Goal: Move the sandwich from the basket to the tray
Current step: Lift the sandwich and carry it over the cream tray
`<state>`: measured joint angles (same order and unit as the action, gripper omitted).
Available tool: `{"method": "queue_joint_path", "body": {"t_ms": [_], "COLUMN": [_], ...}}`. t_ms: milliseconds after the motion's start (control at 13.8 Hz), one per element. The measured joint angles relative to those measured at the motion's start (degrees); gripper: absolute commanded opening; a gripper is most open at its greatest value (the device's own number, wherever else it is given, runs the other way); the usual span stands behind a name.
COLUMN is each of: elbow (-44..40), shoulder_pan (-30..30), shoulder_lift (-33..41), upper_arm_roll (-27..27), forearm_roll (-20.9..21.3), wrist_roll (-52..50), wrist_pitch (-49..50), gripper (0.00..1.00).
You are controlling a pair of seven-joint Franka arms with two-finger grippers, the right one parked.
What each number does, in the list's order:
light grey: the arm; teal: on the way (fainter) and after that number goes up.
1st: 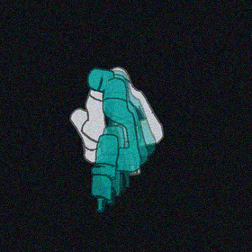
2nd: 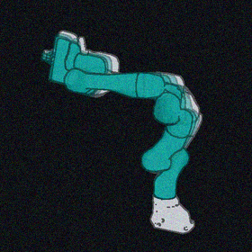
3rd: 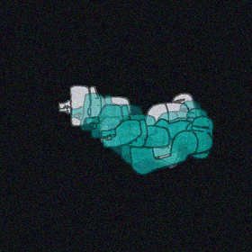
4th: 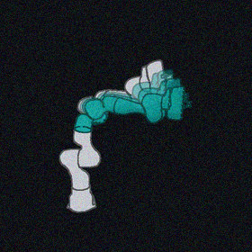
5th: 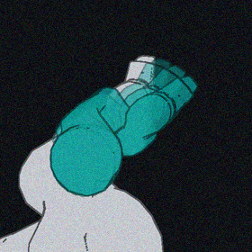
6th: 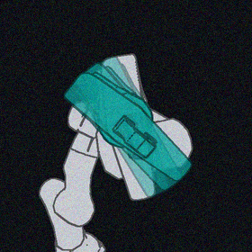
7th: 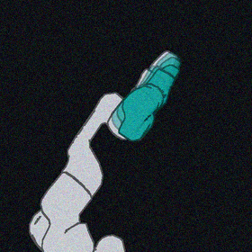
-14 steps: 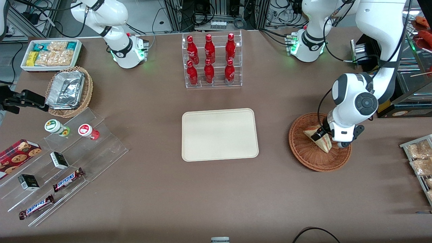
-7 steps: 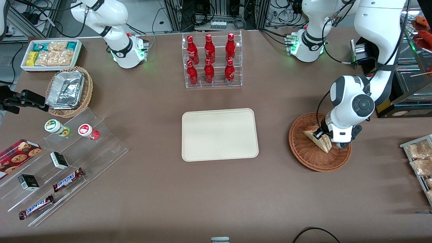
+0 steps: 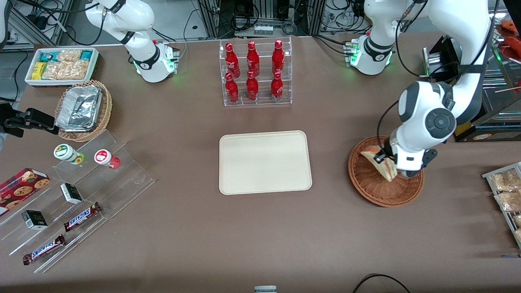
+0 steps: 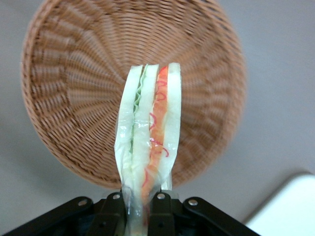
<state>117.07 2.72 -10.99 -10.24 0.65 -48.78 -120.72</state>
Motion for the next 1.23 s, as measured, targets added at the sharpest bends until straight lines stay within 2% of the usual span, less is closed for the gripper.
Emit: {"method": "queue_joint_path", "body": {"t_ms": [217,507,870,1232], "elbow": [-2.3,-6.5,-23.4,-32.2], "shoulder_pan": [1.7,9.5,18.9,24.3], "shoulder_lift": [-0.3,-3.5,-16.1,-26.6], "upper_arm_roll": [-5.1,-6.2,-6.2,-6.1], "forearm_roll": [0.0,0.0,0.2,1.2], "wrist_roll": [0.7,2.5,4.1,3.9], "wrist_pitch": [1.1,2.2,10.9,10.5], "gripper": [0.0,0.0,0.0,0.0]}}
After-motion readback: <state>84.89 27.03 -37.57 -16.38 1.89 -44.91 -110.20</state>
